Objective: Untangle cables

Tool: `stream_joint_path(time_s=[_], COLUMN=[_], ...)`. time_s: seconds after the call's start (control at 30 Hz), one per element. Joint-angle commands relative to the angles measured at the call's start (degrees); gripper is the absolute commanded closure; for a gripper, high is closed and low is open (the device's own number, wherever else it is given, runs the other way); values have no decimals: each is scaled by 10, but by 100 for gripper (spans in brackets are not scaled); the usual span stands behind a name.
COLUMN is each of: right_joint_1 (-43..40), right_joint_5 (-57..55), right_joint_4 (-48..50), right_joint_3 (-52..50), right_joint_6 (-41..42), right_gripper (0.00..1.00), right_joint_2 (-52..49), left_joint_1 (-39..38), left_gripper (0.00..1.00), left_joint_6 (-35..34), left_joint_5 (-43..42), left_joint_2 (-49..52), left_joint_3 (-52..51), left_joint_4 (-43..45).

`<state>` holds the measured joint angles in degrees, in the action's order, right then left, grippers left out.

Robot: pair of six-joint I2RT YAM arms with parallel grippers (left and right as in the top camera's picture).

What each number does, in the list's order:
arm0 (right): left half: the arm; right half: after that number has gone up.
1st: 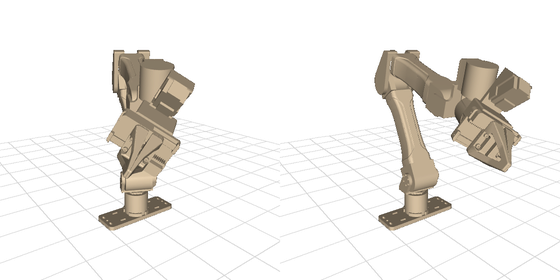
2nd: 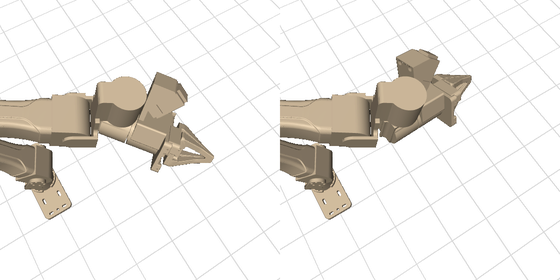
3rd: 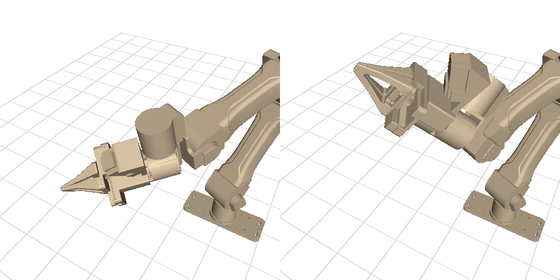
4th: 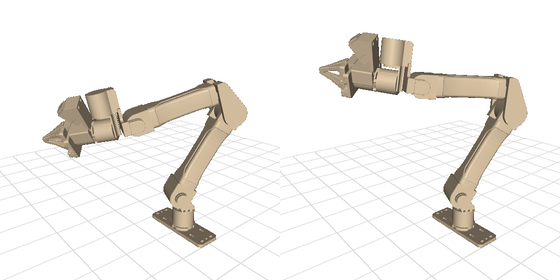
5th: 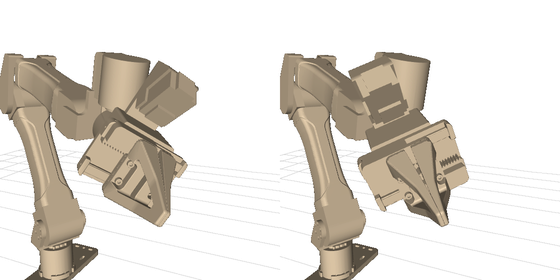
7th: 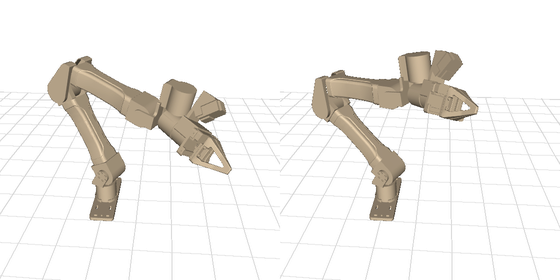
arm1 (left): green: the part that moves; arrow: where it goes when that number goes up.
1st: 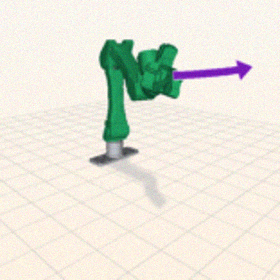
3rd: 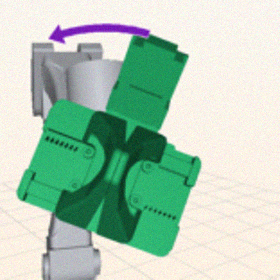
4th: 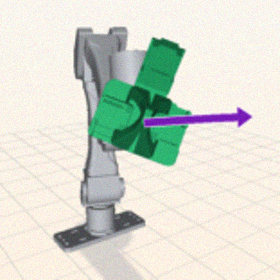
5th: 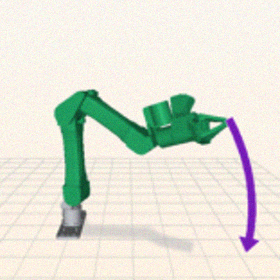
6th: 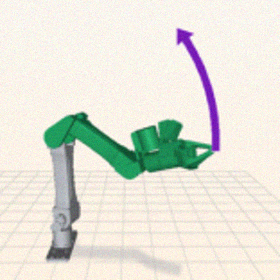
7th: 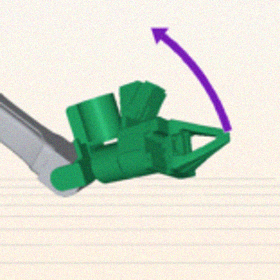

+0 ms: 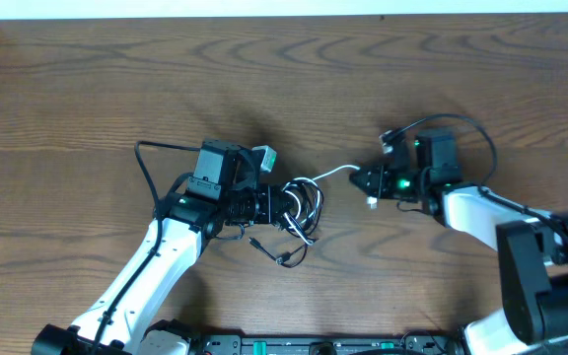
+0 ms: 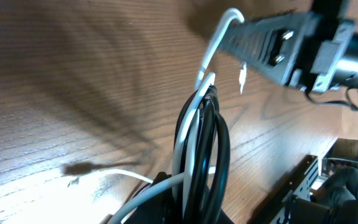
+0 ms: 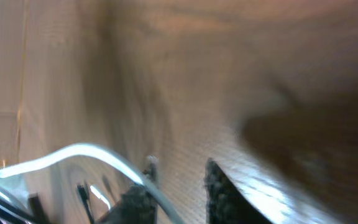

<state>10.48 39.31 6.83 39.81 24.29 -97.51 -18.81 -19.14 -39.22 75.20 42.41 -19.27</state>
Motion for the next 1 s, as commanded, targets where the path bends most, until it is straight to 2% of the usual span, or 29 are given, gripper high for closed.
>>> stream_joint_path(time_s=[0.0,0.17,0.5,0.7,0.97], right_joint_1=[-13,-13,17,30,31], right_joint_5=[-24,-8,118,243,289], right_joint_4=[0,-14,-64,-55,-56], right_joint_3=[7,7,7,7,7], right_joint_6=[-24,-23,-75,-103,-102], right_gripper=[73,68,75,70,73], right_joint_2=[49,96,100,100,100], left_joint_1=[4,4,4,4,4], left_gripper=[93,93,92,92,93], left_joint_6=[16,20,20,20,20], left_joint_5=[-28,-61,-151,-154,-145], left_joint_2=[-10,-10,-10,-9,-9], left_joint_3=[0,0,0,0,0], left_joint_4=[3,28,77,78,78])
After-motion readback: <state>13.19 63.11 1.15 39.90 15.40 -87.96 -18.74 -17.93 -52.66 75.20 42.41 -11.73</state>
